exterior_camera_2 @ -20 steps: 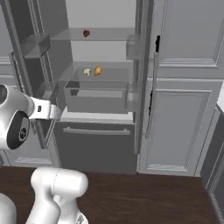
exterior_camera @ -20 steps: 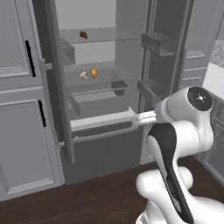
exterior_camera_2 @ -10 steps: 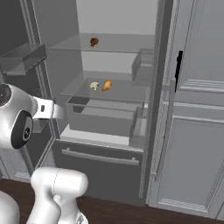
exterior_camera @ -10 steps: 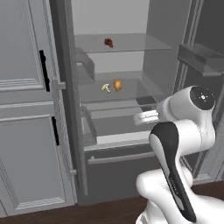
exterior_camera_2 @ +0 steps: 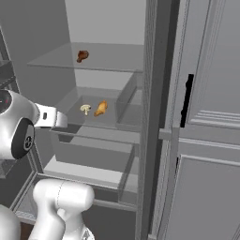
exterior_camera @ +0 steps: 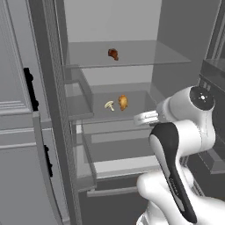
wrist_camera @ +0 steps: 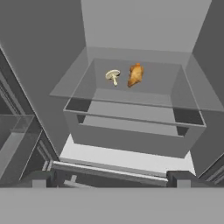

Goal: Place one mushroom and one chicken drumstick in each tupperware on the nearby counter, to pack two identical lunches.

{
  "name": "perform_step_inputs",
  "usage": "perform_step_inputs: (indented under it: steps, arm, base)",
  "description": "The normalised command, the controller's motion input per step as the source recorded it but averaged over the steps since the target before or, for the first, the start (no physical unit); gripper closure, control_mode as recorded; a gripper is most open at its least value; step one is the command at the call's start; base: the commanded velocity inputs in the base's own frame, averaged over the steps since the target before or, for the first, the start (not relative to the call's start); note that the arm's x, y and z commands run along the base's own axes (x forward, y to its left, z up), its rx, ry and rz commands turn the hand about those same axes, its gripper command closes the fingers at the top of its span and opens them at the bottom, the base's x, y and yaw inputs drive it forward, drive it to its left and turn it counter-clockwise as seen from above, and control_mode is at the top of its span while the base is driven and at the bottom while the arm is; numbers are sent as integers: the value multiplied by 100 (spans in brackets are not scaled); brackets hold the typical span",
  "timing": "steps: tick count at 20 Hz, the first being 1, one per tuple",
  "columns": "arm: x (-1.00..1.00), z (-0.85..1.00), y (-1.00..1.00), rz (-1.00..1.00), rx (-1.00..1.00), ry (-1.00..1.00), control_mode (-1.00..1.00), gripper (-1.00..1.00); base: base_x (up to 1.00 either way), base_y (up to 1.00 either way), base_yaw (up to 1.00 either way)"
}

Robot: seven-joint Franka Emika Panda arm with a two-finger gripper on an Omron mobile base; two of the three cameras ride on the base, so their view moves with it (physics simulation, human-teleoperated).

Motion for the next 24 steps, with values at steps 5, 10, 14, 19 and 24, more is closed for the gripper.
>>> perform_step_inputs:
  steps: [5,10,14,19,24]
  arm:
    - [17,-19,0,-2,0,0,-100,-100]
    - [55,-60,0,-7,-1,0,-100,-100]
    - [60,-35,-4,-6,0,0,-100,-100]
    - [76,-11,-26,-9,0,0,-100,-100]
    - [68,-7,-7,-7,1,4,-100,-100]
  base:
    - [30,0,-2]
    - [0,0,0]
    - [0,0,0]
    - [0,0,0]
    - [0,0,0]
